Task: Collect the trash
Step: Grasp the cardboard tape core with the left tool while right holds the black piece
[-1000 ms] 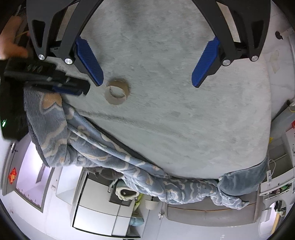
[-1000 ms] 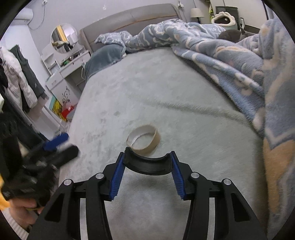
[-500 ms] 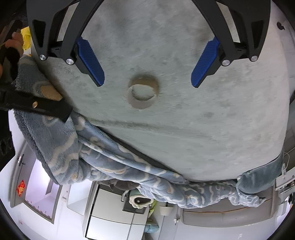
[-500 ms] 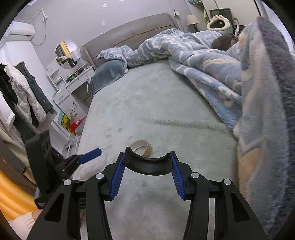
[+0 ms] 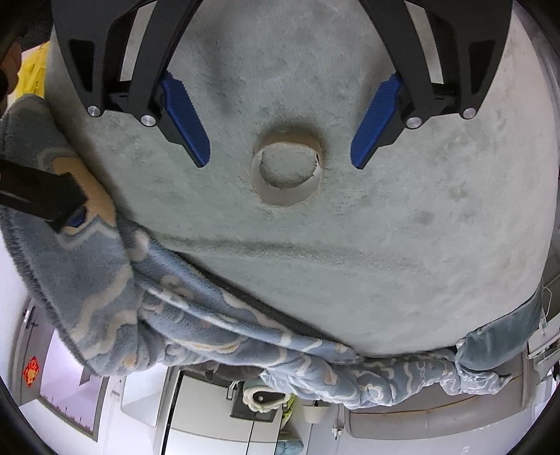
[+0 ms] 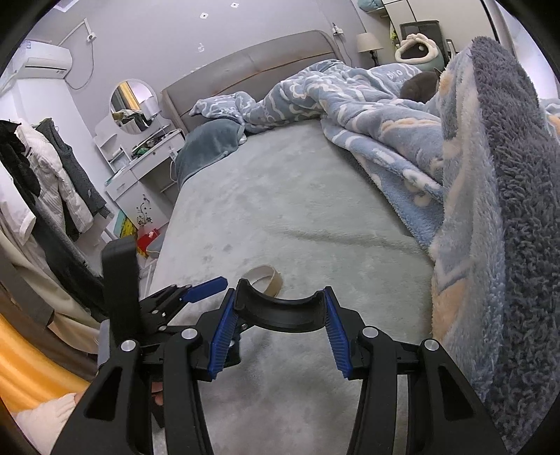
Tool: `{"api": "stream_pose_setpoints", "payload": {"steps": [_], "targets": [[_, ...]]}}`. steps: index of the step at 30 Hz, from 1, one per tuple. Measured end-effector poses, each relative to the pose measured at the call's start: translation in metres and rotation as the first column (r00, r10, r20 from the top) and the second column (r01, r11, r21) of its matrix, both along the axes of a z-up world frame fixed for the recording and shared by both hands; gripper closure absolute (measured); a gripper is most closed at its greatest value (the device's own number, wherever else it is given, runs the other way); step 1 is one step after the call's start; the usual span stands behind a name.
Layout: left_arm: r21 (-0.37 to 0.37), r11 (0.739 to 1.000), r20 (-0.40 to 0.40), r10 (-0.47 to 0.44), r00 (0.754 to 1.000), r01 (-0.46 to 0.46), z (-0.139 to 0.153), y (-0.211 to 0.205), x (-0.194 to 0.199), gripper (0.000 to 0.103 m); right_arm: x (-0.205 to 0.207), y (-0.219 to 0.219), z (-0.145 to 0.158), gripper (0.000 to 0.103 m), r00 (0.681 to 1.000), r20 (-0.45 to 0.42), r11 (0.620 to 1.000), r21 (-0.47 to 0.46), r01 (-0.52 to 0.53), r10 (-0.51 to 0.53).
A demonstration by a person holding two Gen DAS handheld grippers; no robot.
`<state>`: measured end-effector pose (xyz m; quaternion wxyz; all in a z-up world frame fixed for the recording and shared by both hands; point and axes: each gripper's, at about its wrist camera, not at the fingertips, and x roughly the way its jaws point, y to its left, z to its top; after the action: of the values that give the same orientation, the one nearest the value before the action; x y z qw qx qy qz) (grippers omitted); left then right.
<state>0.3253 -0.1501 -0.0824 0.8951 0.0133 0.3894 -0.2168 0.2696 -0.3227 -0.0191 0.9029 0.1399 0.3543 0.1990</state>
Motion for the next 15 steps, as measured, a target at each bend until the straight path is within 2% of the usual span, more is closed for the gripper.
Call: {"api": "stream_pose_setpoints", "payload": {"steps": [6, 9, 13, 15], "targets": [[0.019, 0.999, -0.046, 0.029, 0.998, -0.028, -0.011, -0.003, 0.013, 0.024, -0.002, 0.001, 0.000, 0.054, 1.000, 0.001, 1.000, -0.001, -0.007, 0.007], [0.003, 1.000, -0.048, 0.032, 0.998, -0.031, -0.011, -0.003, 0.017, 0.032, -0.003, 0.002, 0.000, 0.054, 1.000, -0.001, 1.000, -0.002, -0.006, 0.006], [-0.004, 1.000, -0.058, 0.024, 0.998, -0.024, -0.012, -0.004, 0.019, 0.051, -0.003, 0.002, -0.001, 0.054, 1.000, -0.002, 1.000, -0.001, -0.006, 0.006], [-0.014, 1.000, -0.061, 0.023, 0.998, -0.024, -0.011, -0.003, 0.019, 0.054, -0.003, 0.002, -0.001, 0.054, 1.000, -0.003, 1.000, -0.003, -0.005, 0.005]]}}
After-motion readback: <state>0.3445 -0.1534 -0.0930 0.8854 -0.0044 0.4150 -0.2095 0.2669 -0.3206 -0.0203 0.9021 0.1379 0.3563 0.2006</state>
